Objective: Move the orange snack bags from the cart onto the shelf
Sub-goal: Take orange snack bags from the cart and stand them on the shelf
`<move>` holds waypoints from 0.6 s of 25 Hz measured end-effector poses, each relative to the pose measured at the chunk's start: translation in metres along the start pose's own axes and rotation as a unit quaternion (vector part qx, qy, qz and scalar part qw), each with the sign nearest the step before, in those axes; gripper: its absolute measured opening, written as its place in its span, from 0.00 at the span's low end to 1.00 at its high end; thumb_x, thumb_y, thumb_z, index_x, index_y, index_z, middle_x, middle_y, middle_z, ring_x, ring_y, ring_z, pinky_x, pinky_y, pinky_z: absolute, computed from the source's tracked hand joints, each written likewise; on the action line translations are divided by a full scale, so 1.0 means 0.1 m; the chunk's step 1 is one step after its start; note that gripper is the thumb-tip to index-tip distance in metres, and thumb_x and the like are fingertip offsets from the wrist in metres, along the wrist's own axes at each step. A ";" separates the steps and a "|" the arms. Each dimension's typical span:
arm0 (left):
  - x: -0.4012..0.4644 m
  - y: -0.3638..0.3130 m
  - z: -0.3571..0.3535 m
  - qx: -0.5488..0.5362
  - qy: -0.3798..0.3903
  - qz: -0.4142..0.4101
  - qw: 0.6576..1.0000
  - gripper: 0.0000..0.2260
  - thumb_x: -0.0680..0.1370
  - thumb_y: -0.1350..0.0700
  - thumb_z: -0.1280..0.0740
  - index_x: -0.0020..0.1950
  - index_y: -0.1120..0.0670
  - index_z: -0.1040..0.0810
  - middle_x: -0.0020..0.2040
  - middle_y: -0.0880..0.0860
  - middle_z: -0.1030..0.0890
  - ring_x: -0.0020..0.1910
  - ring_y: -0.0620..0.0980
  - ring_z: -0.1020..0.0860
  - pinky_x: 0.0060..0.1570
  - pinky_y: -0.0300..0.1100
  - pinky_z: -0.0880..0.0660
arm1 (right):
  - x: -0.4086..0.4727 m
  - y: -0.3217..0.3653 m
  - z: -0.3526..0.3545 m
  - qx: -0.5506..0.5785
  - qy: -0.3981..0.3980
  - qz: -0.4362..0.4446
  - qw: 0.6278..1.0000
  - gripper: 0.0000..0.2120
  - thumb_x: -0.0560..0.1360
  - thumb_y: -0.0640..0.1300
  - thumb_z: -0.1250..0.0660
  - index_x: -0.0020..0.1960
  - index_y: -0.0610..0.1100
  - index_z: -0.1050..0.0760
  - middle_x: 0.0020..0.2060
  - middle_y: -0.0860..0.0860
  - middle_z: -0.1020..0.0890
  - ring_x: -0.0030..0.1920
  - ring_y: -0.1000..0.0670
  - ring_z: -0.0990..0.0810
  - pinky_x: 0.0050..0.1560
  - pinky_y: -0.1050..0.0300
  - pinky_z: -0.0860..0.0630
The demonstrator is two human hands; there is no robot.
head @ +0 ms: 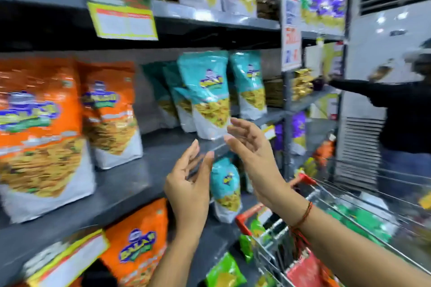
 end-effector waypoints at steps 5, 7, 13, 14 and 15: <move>-0.72 1.00 -1.23 -0.004 0.173 0.131 0.976 0.17 0.72 0.60 0.28 0.58 0.48 0.22 0.48 0.40 0.18 0.43 0.31 0.19 0.42 0.24 0.25 | -0.25 -0.31 1.55 -0.067 -0.109 -0.063 0.990 0.16 0.75 0.37 0.30 0.62 0.46 0.25 0.51 0.49 0.18 0.49 0.59 0.19 0.51 0.66 0.23; -1.12 1.59 -1.73 0.033 0.258 0.191 0.947 0.17 0.71 0.60 0.27 0.58 0.48 0.22 0.48 0.42 0.17 0.43 0.33 0.18 0.45 0.28 0.24 | -0.45 -0.67 2.30 -0.088 -0.158 -0.115 0.977 0.15 0.74 0.38 0.29 0.60 0.48 0.23 0.49 0.50 0.17 0.47 0.60 0.19 0.49 0.69 0.23; -2.48 3.45 -2.76 0.145 0.432 0.390 0.800 0.20 0.69 0.66 0.25 0.59 0.59 0.22 0.52 0.51 0.16 0.44 0.42 0.17 0.49 0.36 0.22 | -1.60 -2.29 4.21 -0.188 -0.221 -0.366 0.884 0.16 0.71 0.37 0.27 0.57 0.47 0.22 0.54 0.41 0.16 0.51 0.51 0.18 0.53 0.59 0.20; -2.72 3.74 -2.79 0.167 0.442 0.420 0.775 0.17 0.68 0.68 0.26 0.56 0.61 0.21 0.50 0.58 0.15 0.45 0.50 0.16 0.50 0.44 0.22 | -1.83 -2.58 4.44 -0.198 -0.219 -0.419 0.859 0.18 0.70 0.38 0.25 0.59 0.43 0.22 0.54 0.39 0.16 0.52 0.47 0.18 0.56 0.52 0.21; -3.01 4.08 -2.81 0.186 0.454 0.453 0.744 0.13 0.68 0.71 0.27 0.50 0.60 0.19 0.45 0.61 0.15 0.43 0.55 0.17 0.47 0.50 0.23 | -2.11 -2.93 4.71 -0.211 -0.217 -0.476 0.826 0.21 0.68 0.38 0.24 0.60 0.39 0.23 0.54 0.37 0.17 0.52 0.43 0.18 0.58 0.46 0.21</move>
Point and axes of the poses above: each hand's wrist, its own x-axis towards the middle knuckle, its own z-axis out of the back of the hand, y = z × x, the point moved 4 cm from there along x, towards the middle knuckle
